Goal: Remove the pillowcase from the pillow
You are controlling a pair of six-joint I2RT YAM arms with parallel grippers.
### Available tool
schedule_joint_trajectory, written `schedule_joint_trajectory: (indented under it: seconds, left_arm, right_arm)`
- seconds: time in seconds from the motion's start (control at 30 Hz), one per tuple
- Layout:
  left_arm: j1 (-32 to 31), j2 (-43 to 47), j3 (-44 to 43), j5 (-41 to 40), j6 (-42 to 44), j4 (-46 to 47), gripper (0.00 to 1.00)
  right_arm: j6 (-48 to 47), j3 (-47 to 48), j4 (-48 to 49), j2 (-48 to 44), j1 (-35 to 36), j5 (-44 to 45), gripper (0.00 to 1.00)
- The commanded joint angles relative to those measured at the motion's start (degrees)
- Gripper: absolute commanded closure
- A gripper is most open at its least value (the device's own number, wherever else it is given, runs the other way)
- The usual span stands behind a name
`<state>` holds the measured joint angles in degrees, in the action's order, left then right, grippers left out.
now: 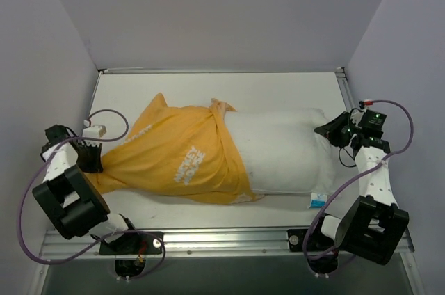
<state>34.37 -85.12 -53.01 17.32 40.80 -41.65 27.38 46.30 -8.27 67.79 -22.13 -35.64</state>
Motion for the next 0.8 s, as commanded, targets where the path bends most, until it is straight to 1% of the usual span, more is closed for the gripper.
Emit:
schedule_joint_trajectory:
  seconds: [0.0,0.03,0.1,0.23,0.3,0.5,0.53,0.6,0.63,0.77]
  left_arm:
    - [5.87,9.26,-8.58,-8.53,2.79,7.28,0.98]
    - [7.54,11.27,-9.99,-7.92,3.67,7.02,0.98]
    - [8.6,12.17,-14.38,-8.27,4.99,5.71,0.98]
    - [12.03,13.31,-22.64,-6.08,3.68,3.86,0.98]
    - [12.56,13.75,-27.48,-4.93,1.66,4.03,0.98]
    - [12.83,13.41,-36.88,-5.9,-2.56,9.03,0.98]
    - [12.83,12.88,-39.77,-6.16,-3.17,9.56,0.98]
    - [12.91,12.18,-42.07,-6.77,-4.49,11.67,0.98]
    - [12.83,11.91,-43.39,-8.43,-4.93,12.81,0.98]
    - [13.18,9.63,-45.86,-11.61,-3.71,15.36,0.98]
  right_arm:
    - [0.93,2.91,7.57,0.59,-7.48,5.58,1.0]
    - [1.01,3.52,7.66,0.76,-8.18,5.49,1.0]
    - [1.1,4.23,7.66,1.29,-9.59,5.14,1.0]
    - [0.84,6.51,7.31,2.34,-11.35,4.44,1.0]
    - [0.84,6.96,7.22,2.44,-11.97,4.35,1.0]
    - [-0.04,10.56,5.2,2.7,-13.11,5.05,1.0]
    - [-0.56,11.08,4.85,2.7,-13.2,5.75,1.0]
    - [-0.74,13.02,4.14,3.05,-13.81,6.19,1.0]
    - [-0.74,13.81,3.88,3.31,-15.38,6.28,1.0]
    - [0.4,16.88,4.32,5.59,-18.21,4.97,1.0]
